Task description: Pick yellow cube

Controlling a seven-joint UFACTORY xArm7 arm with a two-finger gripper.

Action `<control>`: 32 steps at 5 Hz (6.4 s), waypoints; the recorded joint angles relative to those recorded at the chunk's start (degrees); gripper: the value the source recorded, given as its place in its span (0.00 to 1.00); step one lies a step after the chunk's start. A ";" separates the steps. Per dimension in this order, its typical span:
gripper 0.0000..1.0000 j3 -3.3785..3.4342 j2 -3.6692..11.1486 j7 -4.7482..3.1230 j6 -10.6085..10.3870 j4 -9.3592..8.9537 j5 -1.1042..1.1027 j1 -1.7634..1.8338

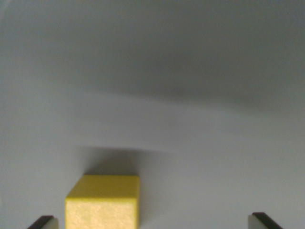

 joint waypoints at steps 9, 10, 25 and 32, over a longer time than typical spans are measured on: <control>0.00 1.27 4.51 3.21 -9.20 -5.33 -1.40 2.56; 0.00 1.27 4.51 3.21 -9.20 -5.33 -1.40 2.56; 1.00 1.55 5.36 3.90 -10.80 -6.21 -1.67 3.11; 1.00 1.69 3.83 3.68 -6.04 -2.96 -1.32 3.04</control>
